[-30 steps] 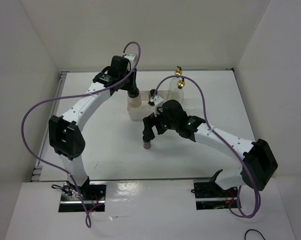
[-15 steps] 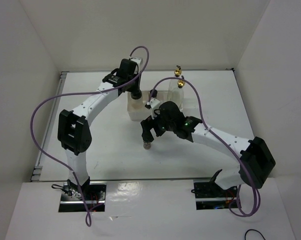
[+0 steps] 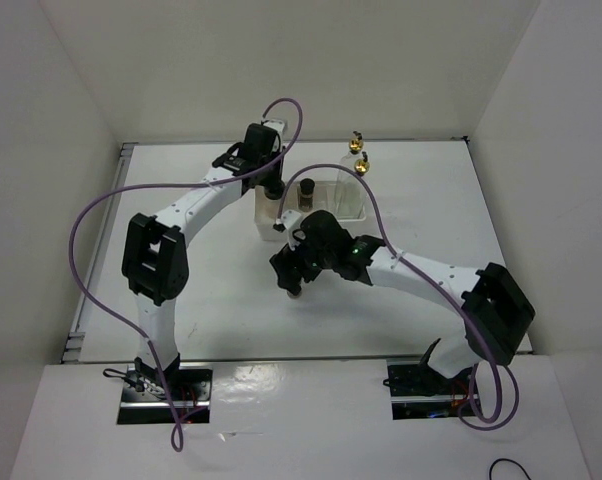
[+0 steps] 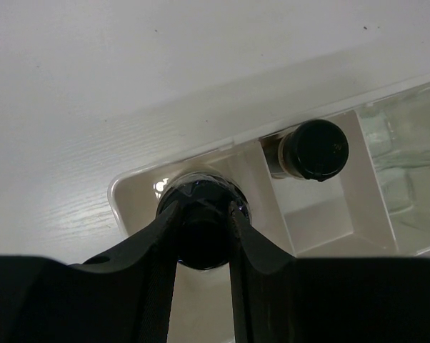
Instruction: Organize the condiment bottles
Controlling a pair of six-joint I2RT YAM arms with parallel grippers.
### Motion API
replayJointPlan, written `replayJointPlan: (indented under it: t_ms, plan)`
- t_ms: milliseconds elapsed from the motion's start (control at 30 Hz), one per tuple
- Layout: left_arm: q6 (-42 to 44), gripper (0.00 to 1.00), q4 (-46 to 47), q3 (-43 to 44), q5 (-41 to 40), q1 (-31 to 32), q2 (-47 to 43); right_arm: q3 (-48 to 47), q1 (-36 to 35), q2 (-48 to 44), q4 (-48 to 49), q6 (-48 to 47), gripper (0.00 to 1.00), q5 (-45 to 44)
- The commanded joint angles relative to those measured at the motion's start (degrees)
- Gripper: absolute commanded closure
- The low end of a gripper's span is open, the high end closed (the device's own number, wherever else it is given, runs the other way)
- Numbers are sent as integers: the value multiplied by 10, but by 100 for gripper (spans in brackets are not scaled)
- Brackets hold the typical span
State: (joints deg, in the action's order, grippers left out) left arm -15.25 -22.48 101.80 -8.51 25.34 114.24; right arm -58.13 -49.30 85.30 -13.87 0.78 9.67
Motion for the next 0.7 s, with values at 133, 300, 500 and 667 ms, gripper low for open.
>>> replayJointPlan:
  t_ms: [133,300,500,667]
  plan:
    - [-16,100,66,-24,-2,2,0,-14,-13,19,2,-3,6,-47]
    - [-22,100,76,-31,-2,2,12,-3,-13,31,17,8,12,-61]
    - [-27,93,76,-36,3,2,12,-3,-13,49,22,14,24,-66]
    - [-27,67,76,-42,3,2,12,-3,-13,49,22,14,49,-66]
